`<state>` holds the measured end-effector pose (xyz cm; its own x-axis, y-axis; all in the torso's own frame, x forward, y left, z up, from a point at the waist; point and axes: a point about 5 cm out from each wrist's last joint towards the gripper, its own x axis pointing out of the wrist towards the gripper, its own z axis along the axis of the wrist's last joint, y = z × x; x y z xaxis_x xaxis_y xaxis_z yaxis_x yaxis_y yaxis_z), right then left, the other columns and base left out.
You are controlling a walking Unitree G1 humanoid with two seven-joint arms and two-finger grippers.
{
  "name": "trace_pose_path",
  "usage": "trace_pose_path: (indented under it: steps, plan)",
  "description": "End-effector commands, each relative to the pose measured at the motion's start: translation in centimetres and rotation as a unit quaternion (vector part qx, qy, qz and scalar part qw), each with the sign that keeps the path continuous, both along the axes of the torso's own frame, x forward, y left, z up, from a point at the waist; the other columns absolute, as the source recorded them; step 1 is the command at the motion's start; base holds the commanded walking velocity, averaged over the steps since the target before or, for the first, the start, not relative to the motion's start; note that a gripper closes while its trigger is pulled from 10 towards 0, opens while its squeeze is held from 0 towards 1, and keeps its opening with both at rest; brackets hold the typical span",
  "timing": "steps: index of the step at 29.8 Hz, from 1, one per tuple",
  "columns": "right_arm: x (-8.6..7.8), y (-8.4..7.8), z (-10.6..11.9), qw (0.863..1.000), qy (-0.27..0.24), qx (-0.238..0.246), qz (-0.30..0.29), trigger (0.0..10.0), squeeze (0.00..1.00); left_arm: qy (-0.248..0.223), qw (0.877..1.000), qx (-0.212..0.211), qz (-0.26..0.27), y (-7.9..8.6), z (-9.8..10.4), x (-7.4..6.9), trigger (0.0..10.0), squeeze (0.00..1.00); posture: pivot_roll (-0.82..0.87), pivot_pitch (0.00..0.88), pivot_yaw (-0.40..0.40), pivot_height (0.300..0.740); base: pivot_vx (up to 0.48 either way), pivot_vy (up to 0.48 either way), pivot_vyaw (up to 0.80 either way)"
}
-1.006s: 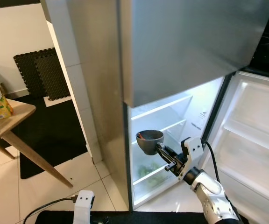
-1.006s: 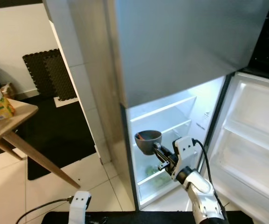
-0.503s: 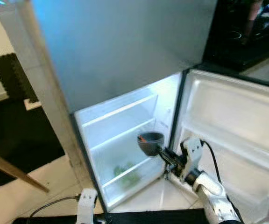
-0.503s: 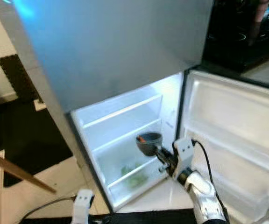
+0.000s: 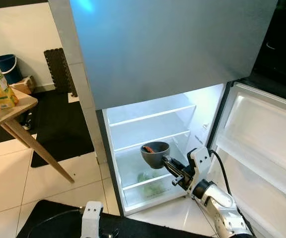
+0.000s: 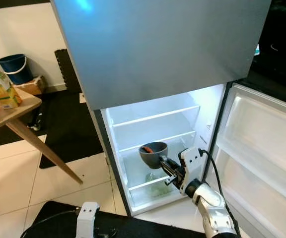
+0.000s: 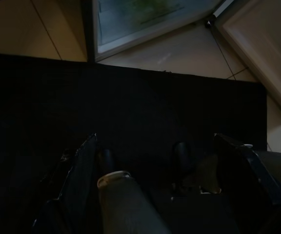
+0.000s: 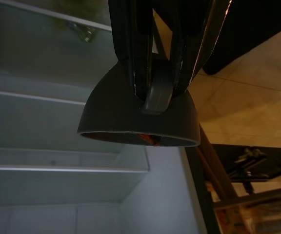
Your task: Restocking fridge
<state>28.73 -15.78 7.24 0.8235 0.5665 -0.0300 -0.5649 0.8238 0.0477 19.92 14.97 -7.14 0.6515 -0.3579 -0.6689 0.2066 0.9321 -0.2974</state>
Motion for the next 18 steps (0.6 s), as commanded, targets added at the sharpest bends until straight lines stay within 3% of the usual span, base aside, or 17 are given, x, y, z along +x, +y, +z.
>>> trace_pose_path:
  steps: [1, 13, 18]
  plan:
    - [-0.01, 0.1, -0.08, 1.0, -0.002, -0.002, 0.002, 10.0, 0.0, 0.0, 1.0, 0.011, -0.001, 0.43, 0.03, 0.09, 10.0, 0.0, -0.15, 0.015, 0.05, 0.74, 0.0, 0.0, 0.0]
    - [-0.04, 0.22, 0.01, 1.0, -0.008, 0.0, 0.002, 10.0, 0.0, 0.001, 1.0, 0.013, -0.009, 0.33, 0.01, 0.04, 10.0, 0.0, -0.15, 0.017, 0.054, 0.74, 0.0, 0.0, 0.73]
    - [0.25, -0.16, 0.28, 0.999, -0.024, -0.003, -0.028, 10.0, 0.0, -0.004, 1.0, 0.011, -0.014, 0.09, 0.15, 0.29, 10.0, 0.0, -0.15, 0.018, 0.056, 0.74, 0.0, 0.0, 0.1]
